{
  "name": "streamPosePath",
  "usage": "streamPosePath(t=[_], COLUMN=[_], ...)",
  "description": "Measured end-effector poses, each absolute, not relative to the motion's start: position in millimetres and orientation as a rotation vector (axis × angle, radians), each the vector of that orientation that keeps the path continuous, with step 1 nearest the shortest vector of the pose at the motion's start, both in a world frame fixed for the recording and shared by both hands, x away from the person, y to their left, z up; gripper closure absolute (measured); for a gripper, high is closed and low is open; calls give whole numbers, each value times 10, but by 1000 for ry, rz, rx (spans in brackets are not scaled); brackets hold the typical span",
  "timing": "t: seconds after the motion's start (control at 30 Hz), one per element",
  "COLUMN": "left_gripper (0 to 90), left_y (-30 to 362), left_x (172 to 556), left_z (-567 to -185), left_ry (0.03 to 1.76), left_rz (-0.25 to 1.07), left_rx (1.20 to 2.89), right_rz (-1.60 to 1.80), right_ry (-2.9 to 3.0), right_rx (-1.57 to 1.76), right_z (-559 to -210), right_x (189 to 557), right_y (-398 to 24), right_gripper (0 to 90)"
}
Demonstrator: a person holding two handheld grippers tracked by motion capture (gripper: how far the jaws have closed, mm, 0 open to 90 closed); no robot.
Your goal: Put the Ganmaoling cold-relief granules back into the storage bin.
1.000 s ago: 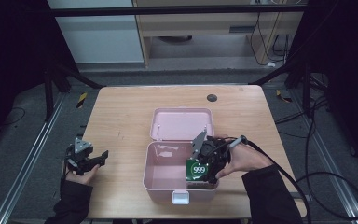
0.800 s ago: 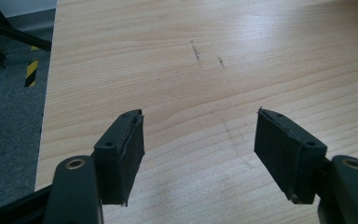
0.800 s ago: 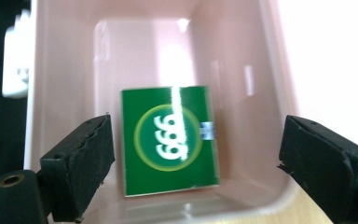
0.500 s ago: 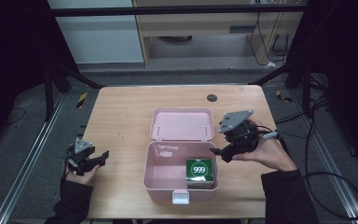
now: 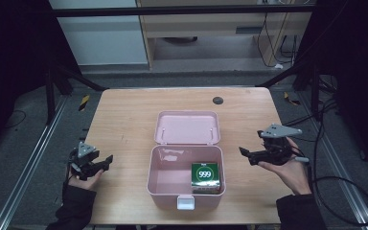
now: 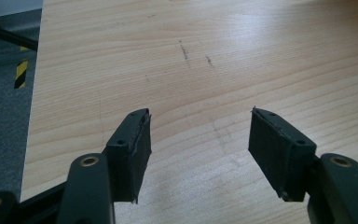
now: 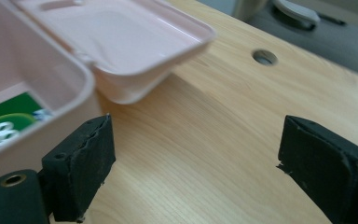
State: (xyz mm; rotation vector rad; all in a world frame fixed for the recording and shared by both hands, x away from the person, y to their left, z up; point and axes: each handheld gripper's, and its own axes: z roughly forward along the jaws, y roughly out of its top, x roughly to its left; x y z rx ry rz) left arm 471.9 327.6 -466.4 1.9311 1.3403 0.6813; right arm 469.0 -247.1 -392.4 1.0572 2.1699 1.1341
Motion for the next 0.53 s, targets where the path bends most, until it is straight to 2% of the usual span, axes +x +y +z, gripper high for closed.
streamPosePath(t=[0.17, 0.4, 0.53], left_gripper=[381, 350, 328], left_y=[3268, 3283, 3293], left_x=[4723, 4776, 4790], left_z=[-4673, -4728, -4751], left_ry=[1337, 1357, 1367], left_rz=[679, 673, 683], left_rx=[1936, 1937, 1941], right_rz=[1073, 962, 907], right_ry=[2044, 1924, 1919], right_rx=[1241, 1410, 1411], right_z=[-4350, -4730, -4820], right_x=[4744, 4796, 4810], right_y=[-2698, -2932, -2980], right_gripper=[94, 72, 71])
